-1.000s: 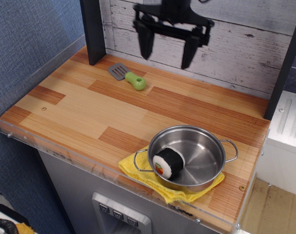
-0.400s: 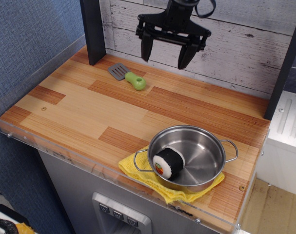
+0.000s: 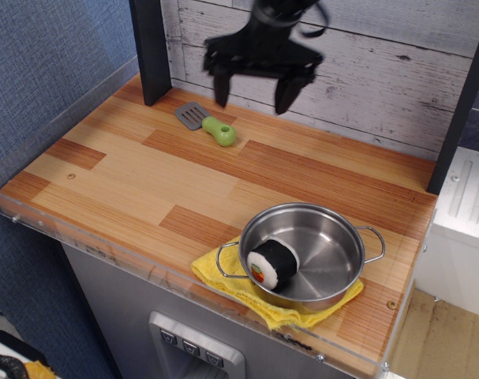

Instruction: Move the fork to the right corner behind the pot.

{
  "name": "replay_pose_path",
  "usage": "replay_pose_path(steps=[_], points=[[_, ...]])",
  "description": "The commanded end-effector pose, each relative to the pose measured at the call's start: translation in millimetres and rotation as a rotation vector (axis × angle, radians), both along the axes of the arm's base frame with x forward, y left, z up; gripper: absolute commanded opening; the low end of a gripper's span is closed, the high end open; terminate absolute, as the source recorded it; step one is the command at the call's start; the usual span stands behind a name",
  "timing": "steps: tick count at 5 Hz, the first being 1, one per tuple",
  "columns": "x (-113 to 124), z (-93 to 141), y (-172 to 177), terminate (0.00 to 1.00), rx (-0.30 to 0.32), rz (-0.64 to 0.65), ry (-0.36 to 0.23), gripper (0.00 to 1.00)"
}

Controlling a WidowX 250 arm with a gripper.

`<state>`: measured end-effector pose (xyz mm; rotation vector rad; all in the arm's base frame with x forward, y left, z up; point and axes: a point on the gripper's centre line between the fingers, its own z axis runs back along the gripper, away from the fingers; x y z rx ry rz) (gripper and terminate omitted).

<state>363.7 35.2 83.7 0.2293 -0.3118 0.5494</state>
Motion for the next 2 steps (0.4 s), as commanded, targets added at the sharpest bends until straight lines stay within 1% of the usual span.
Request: replay_pose_path(steps=[1,2], points=[[6.3,7.5,15.4,0.0,-0.104,0.002,-0.131,1.0],[9.4,3.9,20.8,0.0,-0.102,0.0,-0.136,1.0]])
